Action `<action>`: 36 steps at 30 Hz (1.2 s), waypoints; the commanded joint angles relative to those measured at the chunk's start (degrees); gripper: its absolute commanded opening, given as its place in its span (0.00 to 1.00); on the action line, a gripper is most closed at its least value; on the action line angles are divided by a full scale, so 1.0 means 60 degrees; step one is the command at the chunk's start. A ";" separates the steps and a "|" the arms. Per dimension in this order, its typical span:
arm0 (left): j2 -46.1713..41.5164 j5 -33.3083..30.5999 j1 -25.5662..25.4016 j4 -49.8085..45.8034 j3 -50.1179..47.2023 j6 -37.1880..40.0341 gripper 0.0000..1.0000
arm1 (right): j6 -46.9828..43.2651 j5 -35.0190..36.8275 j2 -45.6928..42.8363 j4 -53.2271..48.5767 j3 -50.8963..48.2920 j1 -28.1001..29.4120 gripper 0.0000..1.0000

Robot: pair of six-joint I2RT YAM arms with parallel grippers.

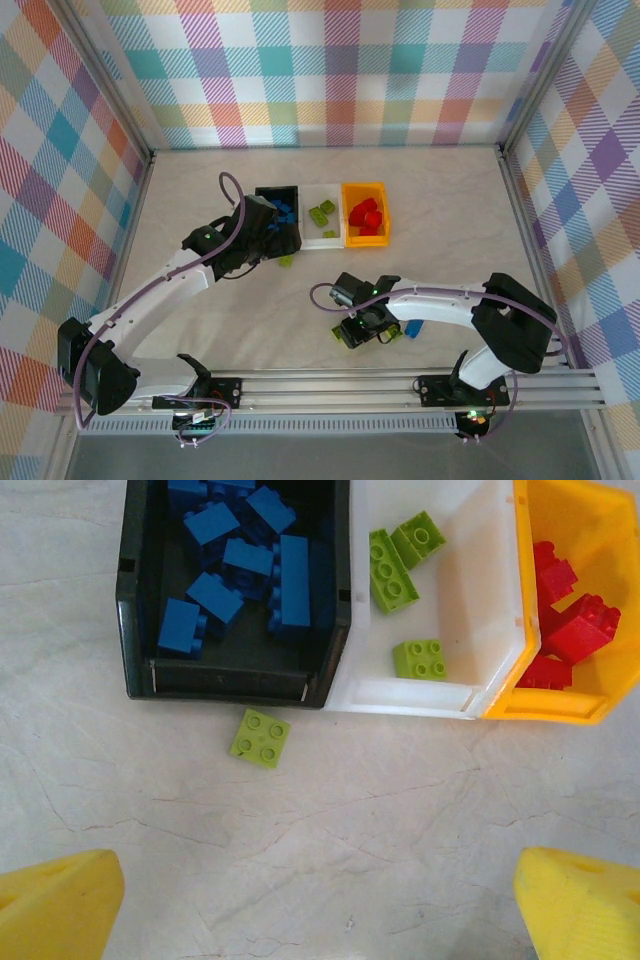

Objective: Sort the legos into containers by color

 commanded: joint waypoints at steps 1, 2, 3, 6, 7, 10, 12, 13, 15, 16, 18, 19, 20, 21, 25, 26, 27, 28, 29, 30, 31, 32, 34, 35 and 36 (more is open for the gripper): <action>-0.0157 -0.0154 0.0011 -0.0190 -0.0080 -0.0027 1.00 | -0.0111 0.0147 0.0284 0.0777 0.0182 0.0006 0.47; -0.0152 -0.0143 0.0011 -0.0223 -0.0060 -0.0013 1.00 | -0.0088 0.0120 0.0271 0.0817 0.0175 0.0006 0.46; -0.0174 -0.0123 0.0011 -0.0226 -0.0043 0.0032 1.00 | -0.0096 0.0107 0.0244 0.0825 0.0167 -0.0015 0.45; -0.0212 -0.0112 0.0011 -0.0256 -0.0043 0.0064 1.00 | -0.0080 0.0172 0.0079 0.0891 0.0077 -0.0002 0.39; -0.0211 -0.0111 0.0011 -0.0270 -0.0043 0.0070 1.00 | -0.0083 0.0212 -0.0008 0.0931 0.0022 -0.0005 0.38; -0.0227 -0.0084 0.0018 -0.0298 -0.0073 0.0062 1.00 | -0.0033 0.0344 -0.0279 0.0906 -0.0027 -0.0063 0.36; -0.0223 -0.0031 0.0011 -0.0302 -0.0102 0.0088 1.00 | -0.0057 0.0379 -0.0474 0.0839 -0.0020 -0.0170 0.35; -0.0233 -0.0017 0.0014 -0.0318 -0.0138 0.0091 1.00 | -0.0109 0.0401 -0.0592 0.0773 0.0023 -0.0272 0.35; -0.0264 0.0076 0.0011 -0.0306 -0.0236 0.0106 1.00 | -0.0295 0.0395 -0.0805 0.0649 0.0224 -0.0520 0.35; -0.0291 0.0098 0.0011 -0.0311 -0.0283 0.0123 1.00 | -0.0469 0.0382 -0.0904 0.0593 0.0422 -0.0720 0.34; -0.0365 0.0139 0.0011 -0.0355 -0.0390 0.0130 1.00 | -0.0813 0.0260 -0.0945 0.0530 0.0922 -0.1217 0.34; -0.0418 0.0168 0.0011 -0.0358 -0.0457 0.0140 1.00 | -0.0973 0.0176 -0.0906 0.0554 0.1216 -0.1532 0.34; -0.0473 0.0192 0.0011 -0.0358 -0.0527 0.0147 1.00 | -0.1102 0.0068 -0.0846 0.0602 0.1490 -0.1779 0.34; -0.0545 0.0222 0.0014 -0.0373 -0.0599 0.0154 1.00 | -0.1287 -0.0049 -0.0693 0.0676 0.1846 -0.2071 0.33; -0.0754 0.0426 -0.0003 -0.0329 -0.0899 0.0213 1.00 | -0.1643 -0.0788 0.0490 0.0801 0.3568 -0.3022 0.33; -0.0748 0.0485 -0.0018 -0.0328 -0.0975 0.0228 1.00 | -0.1633 -0.0974 0.0931 0.0798 0.4031 -0.3257 0.33; -0.0736 0.0561 -0.0040 -0.0316 -0.1057 0.0232 1.00 | -0.1640 -0.1121 0.1400 0.0754 0.4696 -0.3437 0.33; -0.0723 0.0652 -0.0072 -0.0314 -0.1116 0.0233 1.00 | -0.1633 -0.1163 0.1800 0.0699 0.5164 -0.3554 0.33; -0.0682 0.0705 -0.0136 -0.0308 -0.1163 0.0224 1.00 | -0.1641 -0.1208 0.2280 0.0593 0.5712 -0.3672 0.34; -0.0648 0.0726 -0.0218 -0.0289 -0.1211 0.0230 1.00 | -0.1618 -0.1246 0.2759 0.0456 0.6282 -0.3765 0.34; -0.0602 0.0757 -0.0310 -0.0285 -0.1250 0.0246 1.00 | -0.1588 -0.1255 0.3152 0.0315 0.6727 -0.3841 0.35; -0.0534 0.0780 -0.0430 -0.0273 -0.1260 0.0250 1.00 | -0.1542 -0.1189 0.3587 0.0142 0.7252 -0.3911 0.36; -0.0351 0.0774 -0.0674 -0.0299 -0.1252 0.0308 1.00 | -0.1427 -0.1146 0.4283 -0.0081 0.8031 -0.4011 0.37; -0.0226 0.0763 -0.0829 -0.0301 -0.1259 0.0338 1.00 | -0.1400 -0.1115 0.4595 -0.0176 0.8402 -0.4027 0.40; -0.0128 0.0744 -0.0975 -0.0327 -0.1245 0.0380 1.00 | -0.1370 -0.1096 0.4867 -0.0242 0.8743 -0.4048 0.43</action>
